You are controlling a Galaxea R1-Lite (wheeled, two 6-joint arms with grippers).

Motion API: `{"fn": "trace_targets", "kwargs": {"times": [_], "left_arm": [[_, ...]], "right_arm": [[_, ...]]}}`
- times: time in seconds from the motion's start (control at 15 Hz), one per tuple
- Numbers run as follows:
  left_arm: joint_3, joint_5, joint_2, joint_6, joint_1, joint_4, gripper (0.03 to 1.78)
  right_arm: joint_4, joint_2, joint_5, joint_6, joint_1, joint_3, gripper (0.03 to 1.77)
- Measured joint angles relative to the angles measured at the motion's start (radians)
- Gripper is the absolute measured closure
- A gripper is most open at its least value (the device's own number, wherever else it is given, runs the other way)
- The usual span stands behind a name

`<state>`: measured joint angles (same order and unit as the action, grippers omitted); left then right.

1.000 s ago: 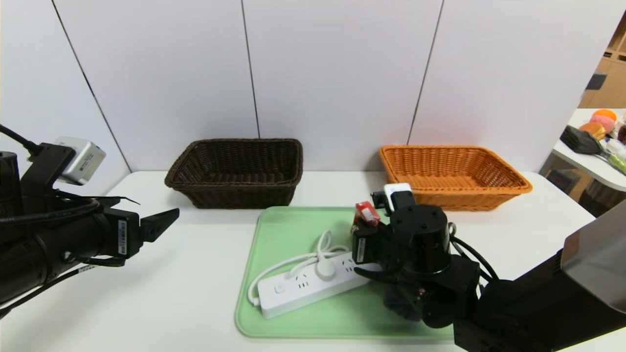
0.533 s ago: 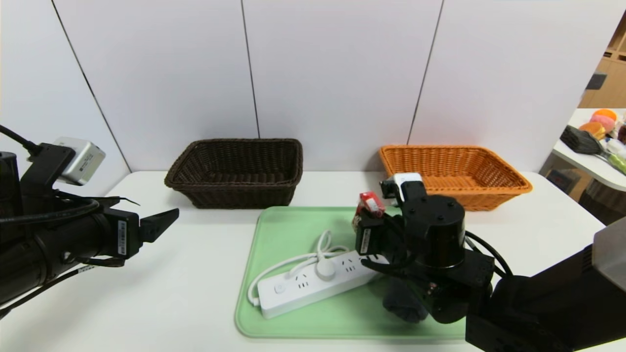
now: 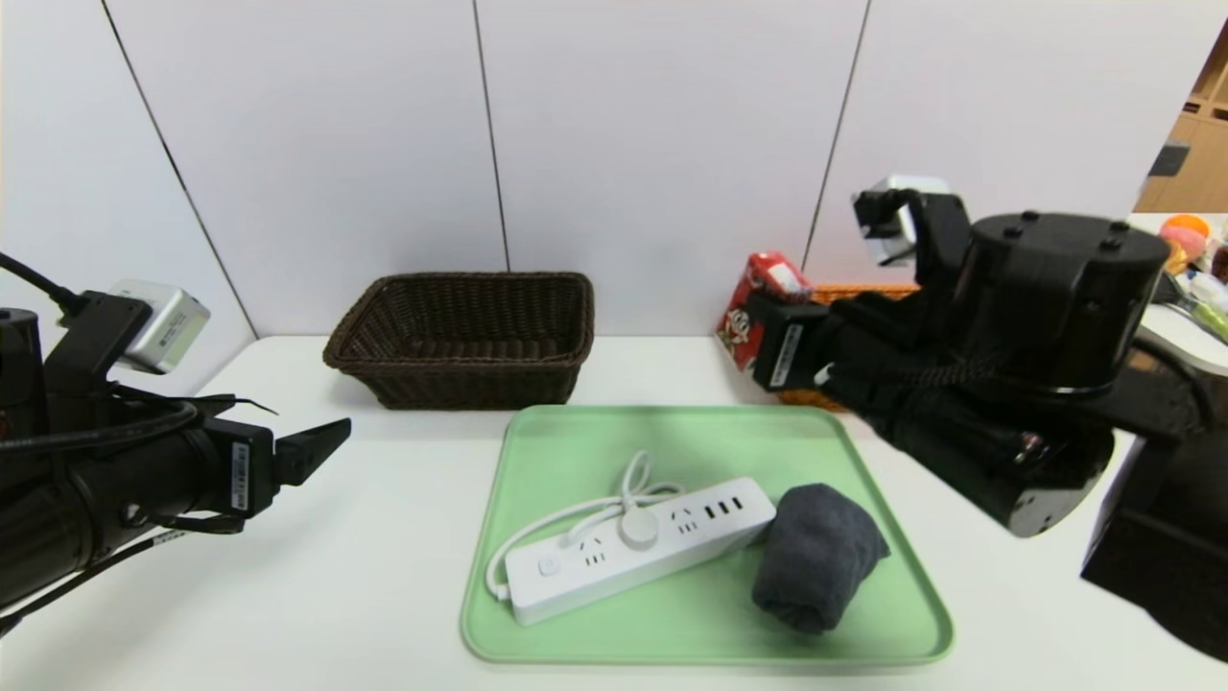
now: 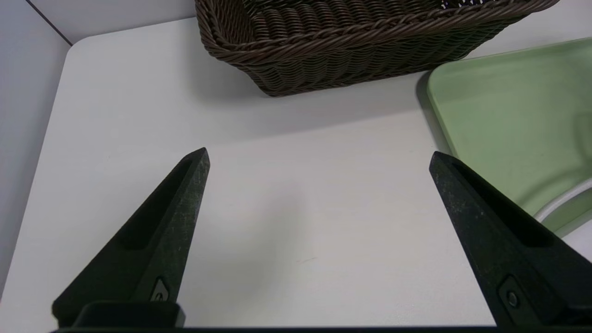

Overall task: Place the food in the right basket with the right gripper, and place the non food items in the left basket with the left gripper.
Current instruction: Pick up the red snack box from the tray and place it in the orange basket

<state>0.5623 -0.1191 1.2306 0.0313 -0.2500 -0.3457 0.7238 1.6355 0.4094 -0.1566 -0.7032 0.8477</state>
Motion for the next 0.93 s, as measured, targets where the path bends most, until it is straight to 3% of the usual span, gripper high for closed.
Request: {"fn": "trace_targets", "kwargs": {"times": [0.13,0.53,0.8,0.93], "left_arm": [[-0.001,0.0,-0.002,0.0,0.0,0.0,0.12],[0.005,0.0,0.0,-0.002,-0.001,-0.002,0.12],[0.009,0.002,0.002,-0.003,0.0,-0.002,0.12],[0.009,0.002,0.003,-0.003,0.0,-0.003,0.12]], "right_arm": [[-0.134,-0.05,-0.076,-0.002,0.104,0.085,1.52],[-0.394,-0.036,-0.224,-0.004,0.447,0.379,1.52],[-0.464,0.062,-0.305,-0.045,0.539,0.456,1.52],[-0.496,0.124,-0.318,-0.081,0.564,0.496,1.52]]}}
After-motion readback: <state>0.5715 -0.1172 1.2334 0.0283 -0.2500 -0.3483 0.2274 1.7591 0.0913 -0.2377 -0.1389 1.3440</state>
